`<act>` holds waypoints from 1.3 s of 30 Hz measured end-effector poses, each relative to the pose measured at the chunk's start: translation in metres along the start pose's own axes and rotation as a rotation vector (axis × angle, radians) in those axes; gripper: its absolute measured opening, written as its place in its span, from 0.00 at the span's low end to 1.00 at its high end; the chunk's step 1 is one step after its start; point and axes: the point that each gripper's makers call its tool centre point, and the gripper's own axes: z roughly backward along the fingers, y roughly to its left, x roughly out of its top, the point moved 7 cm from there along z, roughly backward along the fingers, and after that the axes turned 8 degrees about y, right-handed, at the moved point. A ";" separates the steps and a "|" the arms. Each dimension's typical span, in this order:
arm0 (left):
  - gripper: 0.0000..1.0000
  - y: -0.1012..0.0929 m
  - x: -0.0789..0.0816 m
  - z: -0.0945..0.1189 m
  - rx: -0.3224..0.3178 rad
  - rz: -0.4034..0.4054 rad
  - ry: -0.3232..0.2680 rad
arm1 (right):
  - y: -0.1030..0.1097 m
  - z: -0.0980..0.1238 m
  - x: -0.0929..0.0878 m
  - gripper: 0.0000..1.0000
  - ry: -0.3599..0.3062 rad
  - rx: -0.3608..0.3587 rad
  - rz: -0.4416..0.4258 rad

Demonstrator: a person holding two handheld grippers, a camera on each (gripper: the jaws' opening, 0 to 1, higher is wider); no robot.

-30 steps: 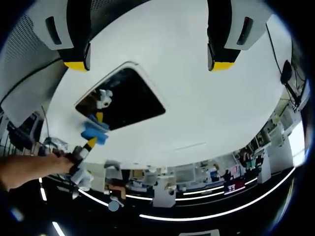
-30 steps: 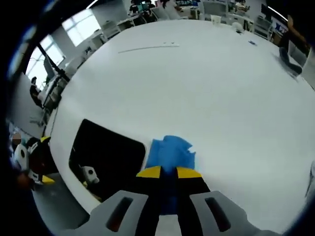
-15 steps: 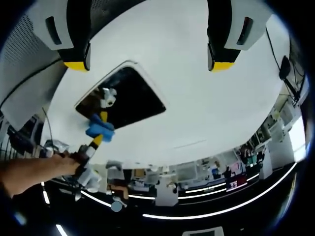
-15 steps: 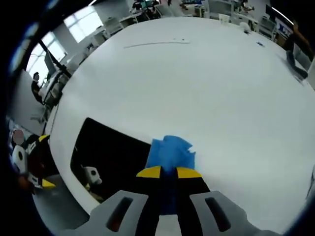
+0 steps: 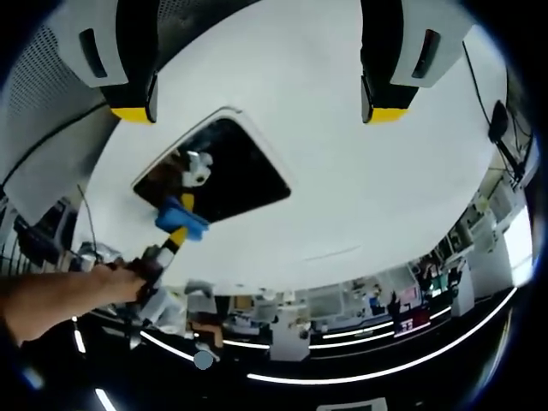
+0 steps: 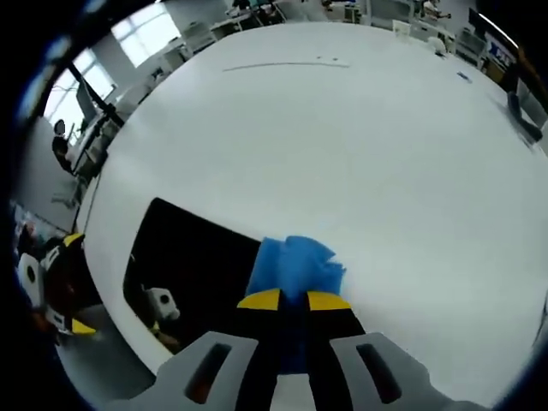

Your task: Wipe the mirror surface with the cleaning cloth until all visible marks leave the cleaned area.

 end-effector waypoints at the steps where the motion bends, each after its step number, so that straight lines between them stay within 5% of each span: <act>1: 1.00 0.000 0.000 0.000 0.001 0.002 -0.002 | 0.001 0.000 0.000 0.04 0.001 -0.004 0.000; 39: 1.00 -0.011 -0.002 0.000 -0.074 -0.017 0.020 | 0.078 -0.016 0.033 0.04 0.015 0.020 0.019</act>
